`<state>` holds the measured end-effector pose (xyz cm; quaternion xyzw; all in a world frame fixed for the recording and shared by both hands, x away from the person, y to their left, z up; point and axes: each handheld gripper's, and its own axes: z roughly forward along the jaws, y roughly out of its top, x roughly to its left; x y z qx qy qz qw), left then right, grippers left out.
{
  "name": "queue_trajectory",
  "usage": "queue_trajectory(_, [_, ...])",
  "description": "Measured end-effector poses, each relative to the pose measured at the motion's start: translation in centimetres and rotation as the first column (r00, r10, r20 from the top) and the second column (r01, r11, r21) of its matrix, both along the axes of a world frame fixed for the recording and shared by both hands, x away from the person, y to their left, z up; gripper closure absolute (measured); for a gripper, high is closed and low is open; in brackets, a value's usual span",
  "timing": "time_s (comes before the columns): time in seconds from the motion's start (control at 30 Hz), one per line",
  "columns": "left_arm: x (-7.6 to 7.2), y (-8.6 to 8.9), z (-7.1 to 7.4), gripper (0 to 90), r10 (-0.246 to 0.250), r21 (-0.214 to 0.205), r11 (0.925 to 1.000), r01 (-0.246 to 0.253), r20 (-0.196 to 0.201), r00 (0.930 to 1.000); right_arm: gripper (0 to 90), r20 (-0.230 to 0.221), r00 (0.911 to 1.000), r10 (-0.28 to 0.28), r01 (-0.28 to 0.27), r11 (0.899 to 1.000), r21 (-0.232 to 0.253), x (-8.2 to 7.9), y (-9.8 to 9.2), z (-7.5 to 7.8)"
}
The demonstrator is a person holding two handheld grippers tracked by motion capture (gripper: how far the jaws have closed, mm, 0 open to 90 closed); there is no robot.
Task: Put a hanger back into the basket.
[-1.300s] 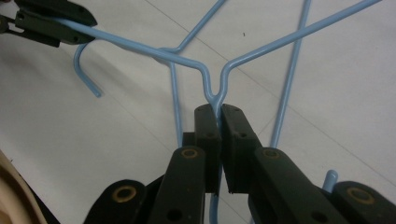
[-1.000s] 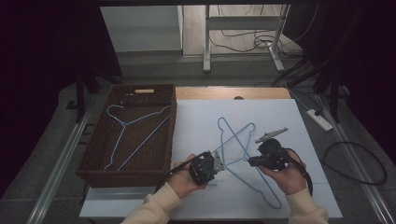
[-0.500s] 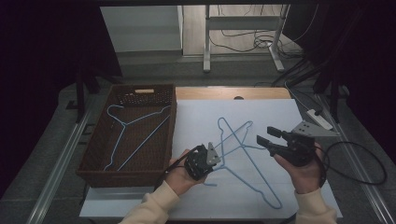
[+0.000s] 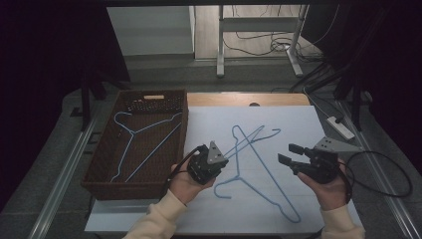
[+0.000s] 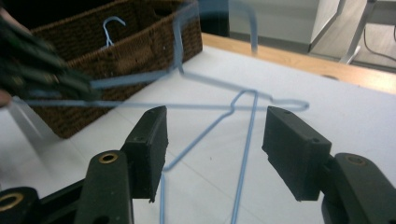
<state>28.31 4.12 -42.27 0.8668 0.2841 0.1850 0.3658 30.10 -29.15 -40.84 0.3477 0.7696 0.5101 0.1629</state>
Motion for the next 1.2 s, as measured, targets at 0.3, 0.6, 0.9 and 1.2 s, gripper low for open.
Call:
queue_trajectory(0.3, [-0.4, 2.2, 2.4, 87.0, 0.01, -0.114, 0.9934, -0.01, 0.005, 0.9999, 40.9, -0.017, 0.9997, -0.014, 0.014, 0.999, -0.036, 0.4, -0.5, -1.6])
queue_trajectory(0.6, [-0.8, 6.0, 5.4, 87.0, 0.045, -0.211, 0.9767, -0.038, 0.029, 0.9986, 39.8, -0.057, 0.998, -0.029, 0.024, 0.996, -0.081, 0.9, -0.5, -2.9])
queue_trajectory(0.9, [-0.9, 9.3, 6.1, 87.0, 0.092, -0.266, 0.9606, -0.08, 0.035, 0.9952, 38.8, -0.076, 0.9961, -0.045, 0.037, 0.994, -0.1, 1.1, -0.6, -3.8])
queue_trajectory(1.2, [-0.9, 13.2, 5.7, 87.0, 0.139, -0.333, 0.9344, -0.125, 0.016, 0.9902, 36.4, -0.075, 0.9955, -0.058, 0.048, 0.991, -0.125, 1.3, -0.4, -4.3])
